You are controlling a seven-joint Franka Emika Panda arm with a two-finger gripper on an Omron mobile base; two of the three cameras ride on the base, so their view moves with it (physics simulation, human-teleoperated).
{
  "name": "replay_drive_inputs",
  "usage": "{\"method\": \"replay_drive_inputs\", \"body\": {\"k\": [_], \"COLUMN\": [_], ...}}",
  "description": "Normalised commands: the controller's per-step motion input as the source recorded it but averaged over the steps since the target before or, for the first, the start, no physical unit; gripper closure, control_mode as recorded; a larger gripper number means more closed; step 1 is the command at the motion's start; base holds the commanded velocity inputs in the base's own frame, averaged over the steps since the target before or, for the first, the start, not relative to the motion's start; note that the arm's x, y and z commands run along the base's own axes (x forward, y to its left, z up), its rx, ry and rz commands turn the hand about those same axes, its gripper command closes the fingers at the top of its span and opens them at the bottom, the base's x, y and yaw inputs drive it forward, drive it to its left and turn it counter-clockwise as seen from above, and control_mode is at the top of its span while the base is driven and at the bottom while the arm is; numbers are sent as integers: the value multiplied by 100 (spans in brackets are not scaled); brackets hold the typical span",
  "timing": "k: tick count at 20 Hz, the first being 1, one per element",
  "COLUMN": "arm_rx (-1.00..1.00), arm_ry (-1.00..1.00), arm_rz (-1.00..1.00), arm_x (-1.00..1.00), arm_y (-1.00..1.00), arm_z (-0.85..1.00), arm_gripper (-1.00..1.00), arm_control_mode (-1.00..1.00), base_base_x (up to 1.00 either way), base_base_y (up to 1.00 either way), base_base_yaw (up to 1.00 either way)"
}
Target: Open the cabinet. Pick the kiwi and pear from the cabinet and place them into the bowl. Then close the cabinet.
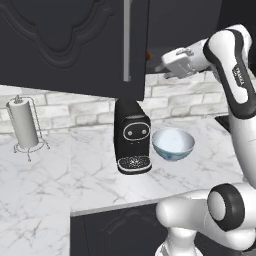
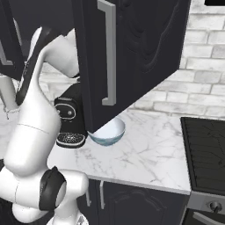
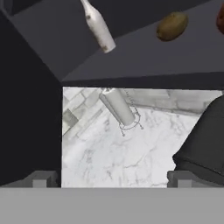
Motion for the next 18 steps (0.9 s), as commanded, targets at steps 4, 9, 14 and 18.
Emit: {"method": "replay_drive_inputs", "body": {"k": [4, 9, 14, 18], "arm_rx": [7, 1, 0, 0], "arm_ry": [0, -3, -5, -6], "arm_rz": [31, 26, 21, 19], "arm_x": [46, 9, 0, -5], "arm_y": [24, 41, 54, 46], "arm_z": [-9, -2, 0, 0], "arm_gripper": [-100, -100, -100, -100], "arm_control_mode": [-100, -100, -100, -100], "base_base_x": [0, 0, 0, 0], "base_base_y": [0, 0, 0, 0], "base_base_yaw": [0, 0, 0, 0]}}
